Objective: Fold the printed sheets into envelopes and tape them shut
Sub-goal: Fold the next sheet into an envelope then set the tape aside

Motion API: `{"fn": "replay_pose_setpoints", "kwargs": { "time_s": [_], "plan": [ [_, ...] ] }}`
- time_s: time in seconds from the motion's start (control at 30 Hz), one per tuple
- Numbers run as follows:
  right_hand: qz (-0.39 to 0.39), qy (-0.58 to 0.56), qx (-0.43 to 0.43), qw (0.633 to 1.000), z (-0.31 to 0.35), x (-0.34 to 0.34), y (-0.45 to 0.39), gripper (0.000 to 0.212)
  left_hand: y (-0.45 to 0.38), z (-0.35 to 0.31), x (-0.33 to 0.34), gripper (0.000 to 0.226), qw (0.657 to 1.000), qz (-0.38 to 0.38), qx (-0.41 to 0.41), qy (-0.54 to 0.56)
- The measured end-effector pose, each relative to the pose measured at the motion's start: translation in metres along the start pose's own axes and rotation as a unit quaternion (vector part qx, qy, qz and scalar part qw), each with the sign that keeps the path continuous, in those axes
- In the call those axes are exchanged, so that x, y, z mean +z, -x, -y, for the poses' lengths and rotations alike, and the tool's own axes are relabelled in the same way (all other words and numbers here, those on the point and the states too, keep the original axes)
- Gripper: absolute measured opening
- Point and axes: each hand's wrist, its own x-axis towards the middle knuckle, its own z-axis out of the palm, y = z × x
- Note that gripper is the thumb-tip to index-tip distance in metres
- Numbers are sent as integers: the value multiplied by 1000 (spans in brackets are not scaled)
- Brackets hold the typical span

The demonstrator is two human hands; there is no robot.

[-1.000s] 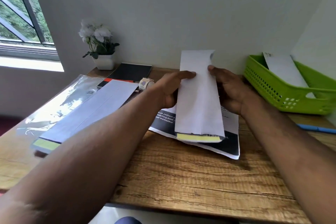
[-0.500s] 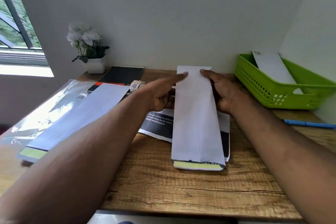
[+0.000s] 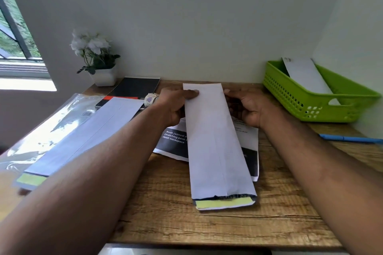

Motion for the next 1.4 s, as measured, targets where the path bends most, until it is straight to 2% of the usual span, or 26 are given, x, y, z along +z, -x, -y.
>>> {"fn": "replay_pose_setpoints", "kwargs": {
  "time_s": [0.1,0.17,0.23,0.27,0.3,0.33,0.37,0.4,0.43,0.5,0.53,0.57,0.6,0.67,0.73,0.8,0.87,0.97,1.1,1.2,1.33,1.4],
  "plan": [
    [32,29,-27,999,1,4,4,25,3,-1,4,24,999,6,26,19],
    [14,17,-60,998,-1,9,5,39,4,-1,7,38,997,-10,69,16],
    [-39,8,-92,995,-4,8,0,47,1,-1,7,62,986,-54,138,-75],
    [-60,24,-110,992,-5,6,-3,49,1,-2,6,67,968,-75,180,-161],
    [-84,82,-140,983,-7,2,-5,50,3,-4,5,66,932,-94,224,-268],
    [-112,196,-190,955,-6,-2,-6,52,7,-4,6,59,881,-108,262,-378],
    [-133,338,-247,898,-4,-7,-6,52,10,-4,7,51,831,-110,295,-458],
    [-138,448,-304,829,-2,-12,-6,47,12,-4,8,42,798,-95,315,-504],
    [-125,501,-330,790,2,-15,-4,36,13,-3,9,35,782,-64,321,-531],
    [-45,515,-293,804,7,-17,5,16,12,3,10,27,762,19,304,-572],
    [10,530,-260,807,6,-16,8,13,10,6,10,26,752,61,283,-592],
    [57,559,-236,793,3,-16,8,14,9,7,9,27,742,93,259,-612],
    [88,587,-216,775,0,-16,6,20,8,9,9,30,733,113,237,-628],
    [104,611,-170,766,-3,-16,4,39,4,11,8,41,711,124,203,-662],
    [121,637,-127,751,-1,-17,5,63,1,14,8,51,664,120,165,-720],
    [146,659,-122,728,3,-16,9,72,1,14,8,55,634,117,131,-753],
    [156,645,-138,735,9,-13,17,65,1,14,8,54,631,101,125,-759],
    [201,639,-170,723,20,-3,30,48,1,13,7,49,646,42,169,-744],
    [305,634,-94,704,24,16,50,62,-6,12,1,43,655,-18,225,-721],
    [314,664,-81,673,20,24,53,62,-12,12,0,41,666,-30,240,-705],
    [298,659,-103,683,16,22,45,33,-10,8,0,31,731,-35,253,-633],
    [289,655,-118,688,13,21,40,22,-5,0,-1,26,779,-14,246,-577]
  ]
}}
